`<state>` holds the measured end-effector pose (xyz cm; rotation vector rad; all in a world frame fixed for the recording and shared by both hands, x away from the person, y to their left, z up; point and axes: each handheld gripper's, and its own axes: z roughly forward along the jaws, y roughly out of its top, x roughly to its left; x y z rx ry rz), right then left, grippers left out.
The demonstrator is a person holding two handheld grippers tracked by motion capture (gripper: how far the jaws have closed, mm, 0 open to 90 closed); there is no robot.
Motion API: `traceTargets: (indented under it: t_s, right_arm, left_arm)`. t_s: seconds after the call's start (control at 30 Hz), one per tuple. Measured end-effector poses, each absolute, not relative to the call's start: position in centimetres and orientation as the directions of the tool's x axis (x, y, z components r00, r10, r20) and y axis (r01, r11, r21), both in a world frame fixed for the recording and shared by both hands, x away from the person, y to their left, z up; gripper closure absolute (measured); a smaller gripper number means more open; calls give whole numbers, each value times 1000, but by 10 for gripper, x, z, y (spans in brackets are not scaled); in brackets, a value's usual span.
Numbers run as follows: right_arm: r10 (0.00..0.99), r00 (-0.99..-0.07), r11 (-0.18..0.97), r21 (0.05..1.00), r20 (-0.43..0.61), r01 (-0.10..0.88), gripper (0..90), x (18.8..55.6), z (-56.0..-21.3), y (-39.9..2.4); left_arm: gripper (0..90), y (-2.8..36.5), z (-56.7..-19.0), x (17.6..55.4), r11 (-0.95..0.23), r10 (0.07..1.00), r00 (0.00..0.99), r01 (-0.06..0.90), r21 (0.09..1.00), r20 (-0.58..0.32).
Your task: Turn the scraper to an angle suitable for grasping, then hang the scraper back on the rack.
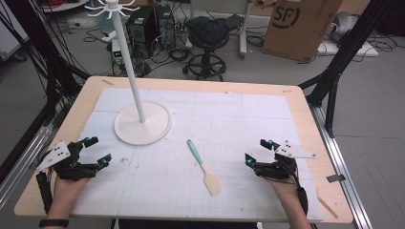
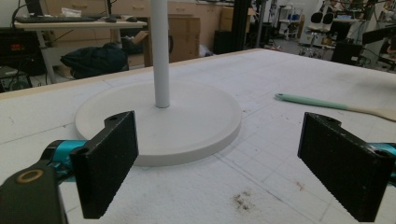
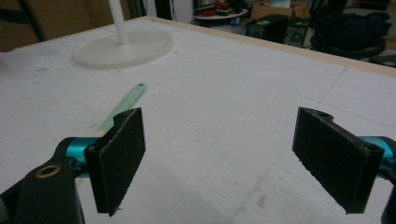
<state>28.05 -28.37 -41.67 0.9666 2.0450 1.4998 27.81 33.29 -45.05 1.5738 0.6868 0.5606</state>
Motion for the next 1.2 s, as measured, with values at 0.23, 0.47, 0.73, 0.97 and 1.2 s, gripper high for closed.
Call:
traceTargets:
  t_s: [0.23, 0.47, 0.73, 0.97, 1.2]
  right_arm:
    - [703, -707, 185, 938, 83, 294, 166, 280, -409, -245]
    - [686, -721, 223, 916, 95, 333, 192, 284, -413, -212]
    - [689, -716, 237, 899, 112, 369, 198, 288, -418, -191]
    - [680, -727, 284, 877, 101, 387, 203, 291, -425, -174]
    - [667, -740, 326, 860, 85, 393, 241, 290, -434, -160]
  left_arm:
    - [130, 334, -451, 279, -44, 714, 699, 114, 993, -48]
    - [130, 333, -451, 278, -54, 713, 700, 106, 993, -36]
    - [129, 332, -451, 278, -57, 713, 700, 104, 993, -32]
    - [131, 332, -451, 278, -55, 716, 697, 107, 993, -35]
    - [137, 332, -451, 278, -56, 717, 697, 106, 993, -35]
